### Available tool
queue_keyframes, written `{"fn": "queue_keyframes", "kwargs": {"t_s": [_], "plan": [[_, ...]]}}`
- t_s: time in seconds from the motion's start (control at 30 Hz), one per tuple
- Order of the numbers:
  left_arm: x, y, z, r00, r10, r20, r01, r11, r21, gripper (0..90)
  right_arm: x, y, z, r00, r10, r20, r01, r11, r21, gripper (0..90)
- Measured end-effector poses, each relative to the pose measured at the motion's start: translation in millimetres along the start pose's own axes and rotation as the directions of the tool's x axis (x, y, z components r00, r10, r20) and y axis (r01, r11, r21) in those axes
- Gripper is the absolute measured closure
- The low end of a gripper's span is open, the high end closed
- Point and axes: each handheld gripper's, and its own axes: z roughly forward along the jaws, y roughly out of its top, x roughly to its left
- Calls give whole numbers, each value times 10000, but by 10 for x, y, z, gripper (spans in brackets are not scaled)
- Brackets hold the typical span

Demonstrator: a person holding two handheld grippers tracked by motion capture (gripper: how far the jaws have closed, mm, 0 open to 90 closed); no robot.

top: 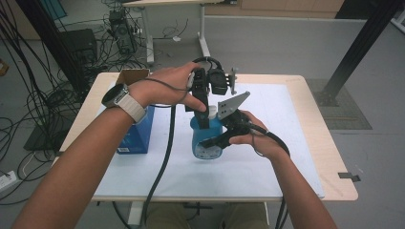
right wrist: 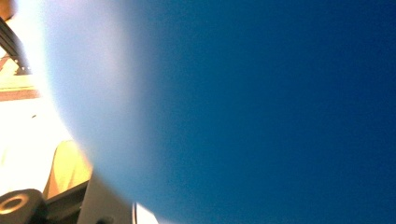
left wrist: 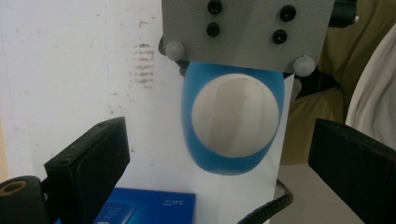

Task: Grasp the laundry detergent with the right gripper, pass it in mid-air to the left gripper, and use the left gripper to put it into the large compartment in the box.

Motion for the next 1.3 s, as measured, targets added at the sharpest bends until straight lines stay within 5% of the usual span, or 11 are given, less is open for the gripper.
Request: {"fn": "queue_keyframes", "kwargs": {"t_s": [1.3], "plan": [[4,-11,-3,9999,-98,47,99,9998,-159,65,-4,21,23,10000,17,-34,-17,10000,34,438]]}}
